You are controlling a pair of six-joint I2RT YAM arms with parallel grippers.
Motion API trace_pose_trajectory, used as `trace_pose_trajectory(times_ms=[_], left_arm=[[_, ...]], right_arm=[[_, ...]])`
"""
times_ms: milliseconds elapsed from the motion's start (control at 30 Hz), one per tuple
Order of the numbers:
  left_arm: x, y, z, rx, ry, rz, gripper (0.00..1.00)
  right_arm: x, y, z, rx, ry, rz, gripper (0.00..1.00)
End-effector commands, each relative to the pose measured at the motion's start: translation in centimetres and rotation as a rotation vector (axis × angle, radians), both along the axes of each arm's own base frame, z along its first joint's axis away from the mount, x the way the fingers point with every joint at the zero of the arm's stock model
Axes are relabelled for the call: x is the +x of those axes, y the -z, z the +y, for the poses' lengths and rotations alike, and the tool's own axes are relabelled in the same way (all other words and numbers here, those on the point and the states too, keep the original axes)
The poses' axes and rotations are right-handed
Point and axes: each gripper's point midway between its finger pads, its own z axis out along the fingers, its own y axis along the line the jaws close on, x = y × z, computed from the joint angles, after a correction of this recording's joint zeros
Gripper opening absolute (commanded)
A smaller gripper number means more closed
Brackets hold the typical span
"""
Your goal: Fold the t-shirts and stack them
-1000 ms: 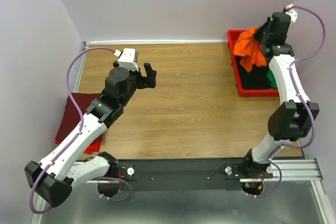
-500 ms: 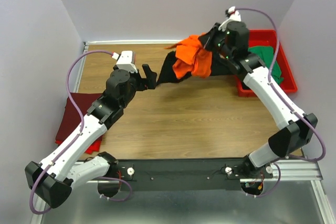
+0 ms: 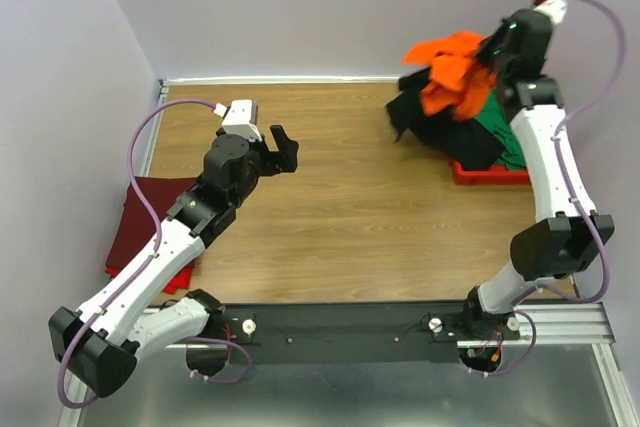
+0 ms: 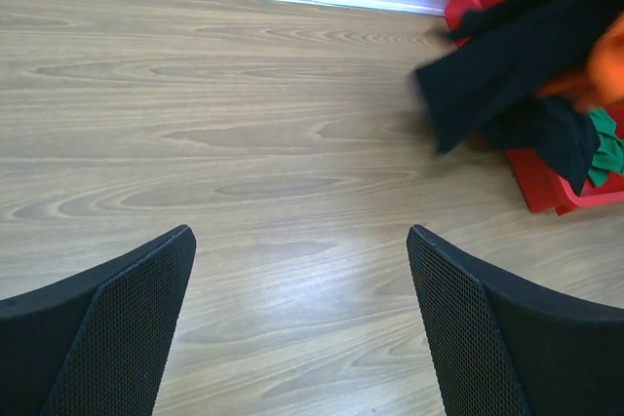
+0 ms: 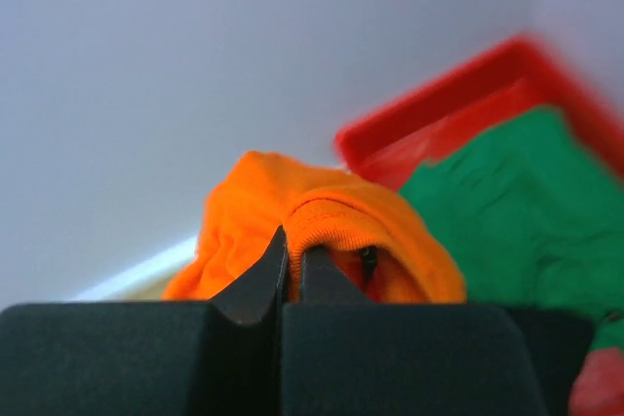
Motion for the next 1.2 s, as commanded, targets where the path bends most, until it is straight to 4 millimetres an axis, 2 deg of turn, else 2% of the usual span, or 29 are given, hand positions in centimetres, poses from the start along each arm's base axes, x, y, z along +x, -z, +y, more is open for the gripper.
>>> trace_pose_trajectory(times_ms=[0,33,100,167,200,267,300,467,500,600,633,700,733,800,833,933,967,1000,1067,1167], left_arm=[[0.0,0.0,0.3,0.008,0.001,-0.004,0.97],[0.0,0.0,0.3,0.008,-0.001,-0.004,0.97],[0.2,0.2,0.3,0.011,0.000,-0.002,0.97],[0.2,0.4,0.2,0.014,0.005,0.000,0.97],[0.2,0.4,0.2,0.015,0.005,0.000,0.97],[0.3,0.6,0.1,0.017,0.013,0.005,0.97],[0.3,0.6,0.0,0.015,0.019,0.004,0.97],[0.2,0.8,-0.2,0.009,0.032,0.007,0.97],[0.2,0.9,-0.2,0.011,0.033,0.010,0.97],[0.1,1.0,-0.3,0.009,0.044,0.011,0.97],[0.0,1.0,-0.3,0.010,0.047,0.011,0.97],[-0.1,1.2,-0.4,0.010,0.055,0.016,0.97],[-0.1,1.1,-0.4,0.007,0.054,0.012,0.97],[-0.2,1.3,-0.4,0.010,0.058,0.016,0.97],[-0.1,1.3,-0.5,0.008,0.059,0.017,0.97],[-0.2,1.3,-0.6,0.005,0.064,0.018,0.97],[-0.2,1.4,-0.6,0.004,0.065,0.020,0.97],[-0.2,1.4,-0.6,0.002,0.067,0.020,0.97],[-0.2,1.5,-0.7,-0.004,0.067,0.022,0.97],[-0.2,1.6,-0.8,-0.008,0.072,0.024,0.97]], right_arm=[[-0.9,-9.1,-6.7,-0.082,0.245,-0.200,0.01],[-1.0,-9.7,-7.4,-0.095,0.275,-0.211,0.01],[-0.3,-9.6,-8.9,-0.125,0.324,-0.202,0.00],[-0.1,-10.8,-10.3,-0.132,0.368,-0.226,0.01],[0.7,-10.2,-11.0,-0.138,0.379,-0.213,0.00],[2.2,-9.7,-11.0,-0.154,0.364,-0.204,0.01],[2.2,-9.8,-11.0,-0.156,0.364,-0.206,0.00],[5.0,-3.4,-9.9,-0.131,0.297,-0.095,0.00],[5.4,-1.1,-9.7,-0.129,0.286,-0.050,0.00],[6.0,3.5,-9.2,-0.104,0.259,0.035,0.04],[5.8,6.4,-8.9,-0.100,0.245,0.092,0.11],[5.4,11.0,-8.3,-0.076,0.222,0.178,0.36],[5.1,12.6,-8.0,-0.068,0.208,0.207,0.39],[4.7,14.4,-7.7,-0.056,0.194,0.241,0.47],[4.1,16.3,-7.5,-0.052,0.184,0.281,0.52],[3.0,18.5,-7.3,-0.050,0.178,0.331,0.53],[3.0,18.3,-7.3,-0.047,0.176,0.326,0.54],[2.4,19.4,-7.2,-0.044,0.172,0.350,0.55],[2.0,20.2,-6.7,-0.026,0.151,0.364,0.58],[1.9,20.6,-5.9,-0.007,0.113,0.363,0.63]])
